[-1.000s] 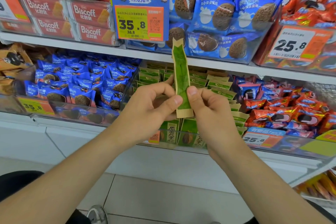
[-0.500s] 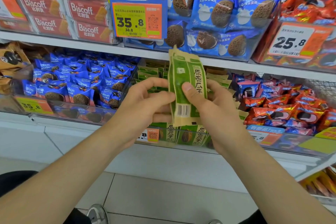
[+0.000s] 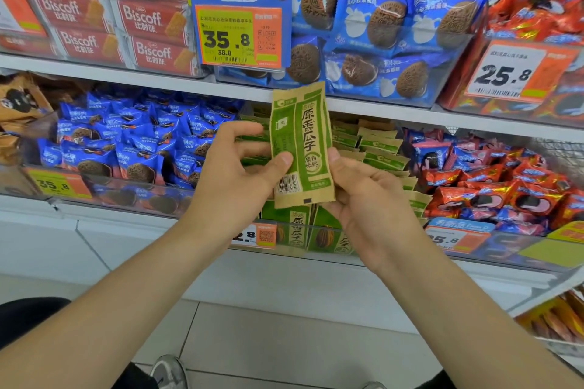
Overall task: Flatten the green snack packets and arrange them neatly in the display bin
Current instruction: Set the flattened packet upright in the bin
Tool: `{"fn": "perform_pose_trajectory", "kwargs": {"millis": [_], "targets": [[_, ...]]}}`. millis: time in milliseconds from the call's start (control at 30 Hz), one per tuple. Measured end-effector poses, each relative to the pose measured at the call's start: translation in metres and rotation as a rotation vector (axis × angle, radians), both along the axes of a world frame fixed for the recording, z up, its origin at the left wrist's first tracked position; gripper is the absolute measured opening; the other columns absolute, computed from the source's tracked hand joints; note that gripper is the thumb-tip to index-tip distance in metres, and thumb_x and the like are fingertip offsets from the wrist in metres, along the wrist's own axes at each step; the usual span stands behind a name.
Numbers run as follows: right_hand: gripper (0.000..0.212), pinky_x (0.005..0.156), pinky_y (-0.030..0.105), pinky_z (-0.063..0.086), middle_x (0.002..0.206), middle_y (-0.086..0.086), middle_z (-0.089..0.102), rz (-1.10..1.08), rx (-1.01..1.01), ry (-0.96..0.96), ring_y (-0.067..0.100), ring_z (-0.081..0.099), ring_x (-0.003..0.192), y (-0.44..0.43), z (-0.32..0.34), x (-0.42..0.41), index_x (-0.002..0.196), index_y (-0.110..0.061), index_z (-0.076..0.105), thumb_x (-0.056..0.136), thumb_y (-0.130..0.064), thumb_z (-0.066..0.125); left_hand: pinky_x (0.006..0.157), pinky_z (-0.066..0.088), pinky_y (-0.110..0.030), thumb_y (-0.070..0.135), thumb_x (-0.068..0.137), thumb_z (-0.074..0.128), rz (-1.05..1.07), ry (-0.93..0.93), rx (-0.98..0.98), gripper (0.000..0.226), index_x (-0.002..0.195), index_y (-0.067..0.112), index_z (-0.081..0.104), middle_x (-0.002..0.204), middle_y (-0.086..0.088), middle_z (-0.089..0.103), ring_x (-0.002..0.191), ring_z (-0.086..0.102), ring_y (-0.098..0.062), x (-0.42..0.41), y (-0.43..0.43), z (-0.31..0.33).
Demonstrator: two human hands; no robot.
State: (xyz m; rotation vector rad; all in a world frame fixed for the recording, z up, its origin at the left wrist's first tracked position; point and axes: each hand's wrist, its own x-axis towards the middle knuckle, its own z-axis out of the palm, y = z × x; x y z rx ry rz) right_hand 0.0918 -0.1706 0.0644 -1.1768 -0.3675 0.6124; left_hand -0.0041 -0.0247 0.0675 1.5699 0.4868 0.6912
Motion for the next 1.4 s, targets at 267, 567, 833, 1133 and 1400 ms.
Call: {"fn": "perform_pose_trajectory", "kwargs": {"millis": [267, 567, 833, 1133, 1400], "targets": [[0.011, 0.078, 0.052, 0.065, 0.086, 0.011, 0.081, -0.181, -0.055, -0.455, 0.030, 0.077, 0.080, 0.004, -0.001, -0.007, 0.095, -0.006, 0.081, 0.095, -0.016, 0.076, 0.096, 0.063, -0.048, 0.011, 0.090, 0.081, -0.468, 0.094, 0.023, 0.064, 0.148, 0.021, 0.054, 0.134, -0.001, 0.072, 0.119, 0.073, -0.019, -0.005, 0.003, 0.002], [0.021, 0.069, 0.042, 0.064, 0.091, 0.019, 0.079, -0.051, -0.037, -0.338, 0.026, 0.074, 0.076, -0.003, 0.006, -0.002, 0.102, 0.004, 0.077, 0.100, -0.015, 0.068, 0.101, 0.060, -0.049, 0.012, 0.085, 0.081, -0.557, 0.122, 0.000, 0.071, 0.149, 0.024, 0.054, 0.127, -0.006, 0.075, 0.117, 0.074, -0.027, -0.007, 0.019, 0.008], [0.009, 0.054, 0.029, 0.052, 0.090, 0.012, 0.080, 0.419, -0.300, -0.461, 0.021, 0.071, 0.073, -0.013, 0.013, 0.017, 0.093, -0.009, 0.079, 0.097, -0.014, 0.073, 0.084, 0.066, -0.045, 0.051, 0.100, 0.063, -0.129, -0.032, -0.043, 0.037, 0.129, 0.029, 0.054, 0.104, -0.011, 0.078, 0.099, 0.077, -0.027, 0.002, 0.004, 0.006], [0.043, 0.051, 0.031, 0.040, 0.059, -0.002, 0.054, -0.106, -0.362, -1.041, 0.012, 0.049, 0.053, 0.005, -0.003, 0.006, 0.074, -0.013, 0.059, 0.109, -0.039, 0.056, 0.055, 0.042, -0.029, 0.039, 0.113, 0.042, -0.164, -0.090, 0.395, 0.021, 0.102, 0.021, 0.048, 0.065, 0.012, 0.051, 0.055, 0.045, -0.006, 0.004, -0.008, -0.001], [0.041, 0.061, 0.050, 0.047, 0.067, 0.002, 0.050, -0.085, -0.293, -0.860, 0.027, 0.050, 0.063, 0.018, -0.005, -0.004, 0.081, -0.009, 0.054, 0.113, -0.032, 0.044, 0.062, 0.042, -0.046, 0.025, 0.116, 0.040, -0.188, -0.059, 0.454, 0.024, 0.095, 0.014, 0.048, 0.073, -0.006, 0.043, 0.064, 0.041, -0.020, 0.003, -0.003, -0.003]]}}
